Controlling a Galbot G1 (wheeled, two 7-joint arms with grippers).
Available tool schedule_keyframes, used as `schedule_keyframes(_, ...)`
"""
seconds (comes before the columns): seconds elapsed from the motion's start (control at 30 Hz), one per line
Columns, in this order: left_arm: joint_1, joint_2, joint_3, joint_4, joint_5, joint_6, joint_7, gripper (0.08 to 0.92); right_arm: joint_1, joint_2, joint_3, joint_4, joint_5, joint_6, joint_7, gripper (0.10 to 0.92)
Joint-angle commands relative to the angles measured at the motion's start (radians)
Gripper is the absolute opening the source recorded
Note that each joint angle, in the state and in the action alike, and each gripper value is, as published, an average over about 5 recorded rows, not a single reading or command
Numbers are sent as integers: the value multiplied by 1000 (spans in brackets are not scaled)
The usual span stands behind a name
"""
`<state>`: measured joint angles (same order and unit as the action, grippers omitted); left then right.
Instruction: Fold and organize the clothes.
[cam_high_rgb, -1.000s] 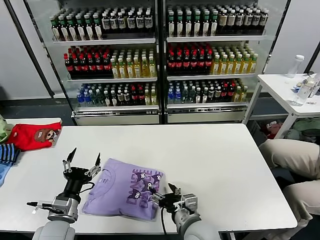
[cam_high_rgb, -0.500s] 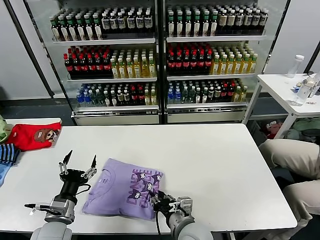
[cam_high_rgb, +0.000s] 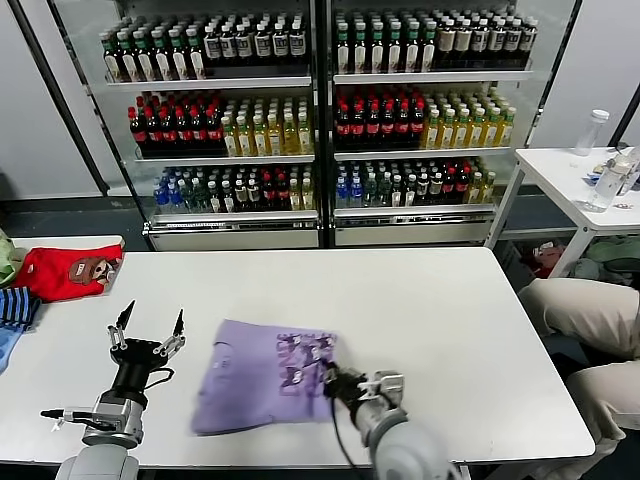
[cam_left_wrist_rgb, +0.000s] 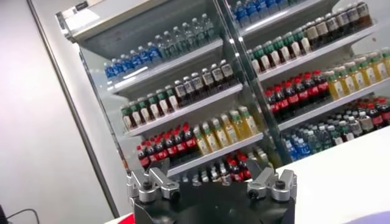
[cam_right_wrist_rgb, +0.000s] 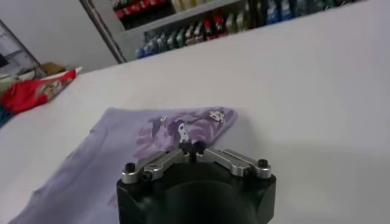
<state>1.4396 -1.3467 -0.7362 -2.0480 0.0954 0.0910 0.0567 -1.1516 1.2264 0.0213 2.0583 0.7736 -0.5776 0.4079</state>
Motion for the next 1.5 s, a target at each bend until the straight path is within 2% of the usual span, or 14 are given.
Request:
schedule_keyframes(0.03, -9, -14, 7, 35, 0, -56, 7, 823, -16, -240, 265, 51, 15, -3, -133, 114)
schedule_keyframes(0.2, -27, -32, 26, 70, 0, -97, 22, 823, -48, -193, 250, 15, -157, 6, -200, 114)
schedule_keyframes(0.3, -33, -46, 24, 78, 2, -106, 26, 823, -71, -211, 268, 52, -206, 15, -207, 155)
schedule_keyframes(0.53, -24, -77, 8, 57, 2, -125, 31, 823, -138, -264, 367, 160, -328, 60, -229, 352)
schedule_keyframes(0.83, -46, -73, 13, 66, 2, -133, 35, 823, -75, -244, 510, 60, -450, 185, -265, 611)
schedule_keyframes(1.07, -73, -54, 27, 99, -7, -138, 42, 823, -69, -200, 499, -22, -509, 269, -278, 796)
schedule_keyframes(1.5, -83, -55, 28, 109, -19, -167, 77, 823, -47, -166, 492, -59, -545, 278, -270, 823)
